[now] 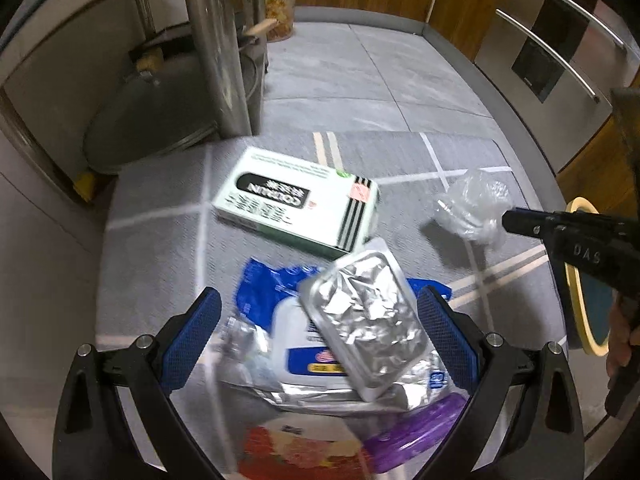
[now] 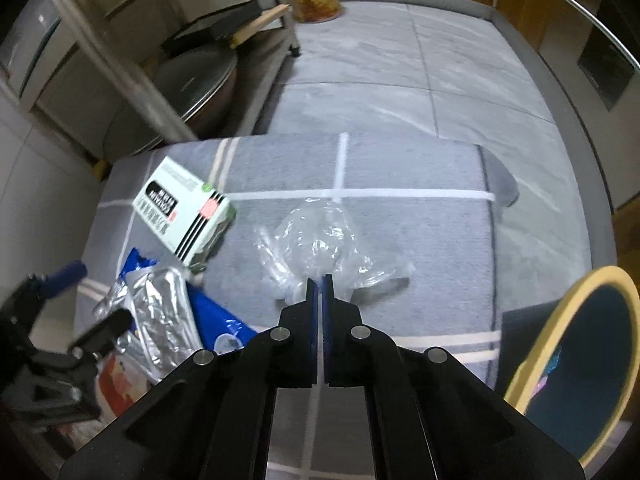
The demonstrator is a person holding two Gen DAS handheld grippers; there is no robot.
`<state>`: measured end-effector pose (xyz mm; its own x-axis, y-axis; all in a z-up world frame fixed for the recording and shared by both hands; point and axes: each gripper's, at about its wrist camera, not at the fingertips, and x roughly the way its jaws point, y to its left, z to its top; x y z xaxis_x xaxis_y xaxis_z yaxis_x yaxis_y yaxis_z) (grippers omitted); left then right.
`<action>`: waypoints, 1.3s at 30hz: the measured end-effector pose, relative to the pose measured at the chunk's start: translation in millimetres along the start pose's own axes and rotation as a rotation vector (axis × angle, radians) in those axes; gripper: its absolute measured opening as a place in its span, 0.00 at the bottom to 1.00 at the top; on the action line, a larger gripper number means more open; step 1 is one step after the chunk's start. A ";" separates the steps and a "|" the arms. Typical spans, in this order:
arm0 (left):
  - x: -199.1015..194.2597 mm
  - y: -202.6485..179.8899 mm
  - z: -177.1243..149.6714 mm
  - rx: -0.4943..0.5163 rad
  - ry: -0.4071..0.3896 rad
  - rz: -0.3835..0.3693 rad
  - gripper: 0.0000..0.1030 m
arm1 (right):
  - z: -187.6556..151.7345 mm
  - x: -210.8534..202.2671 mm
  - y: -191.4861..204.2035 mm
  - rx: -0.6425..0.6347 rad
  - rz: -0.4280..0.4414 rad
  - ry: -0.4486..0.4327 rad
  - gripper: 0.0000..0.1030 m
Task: Collect trash
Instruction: 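Grasp the clear plastic bag with the right gripper while the left grasps the silver foil tray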
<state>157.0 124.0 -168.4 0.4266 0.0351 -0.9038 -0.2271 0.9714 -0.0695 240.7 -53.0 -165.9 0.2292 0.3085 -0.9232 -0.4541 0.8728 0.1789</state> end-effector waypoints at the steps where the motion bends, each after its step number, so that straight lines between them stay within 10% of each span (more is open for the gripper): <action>1: 2.5 -3.6 -1.2 -0.004 0.002 -0.001 0.94 | 0.5 -1.4 -3.2 0.011 0.000 -0.004 0.03; 21: 45.0 -44.0 -7.2 0.042 0.022 0.193 0.83 | -6.4 -18.3 -24.8 0.029 0.003 -0.025 0.03; 39: -3.6 -48.2 -15.9 0.035 -0.072 0.140 0.70 | -30.2 -43.6 -23.7 0.024 -0.002 -0.056 0.03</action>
<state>152.5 73.3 -168.6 0.4549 0.1868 -0.8707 -0.2586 0.9633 0.0715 215.5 -98.6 -140.2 0.2786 0.3267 -0.9031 -0.4327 0.8822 0.1857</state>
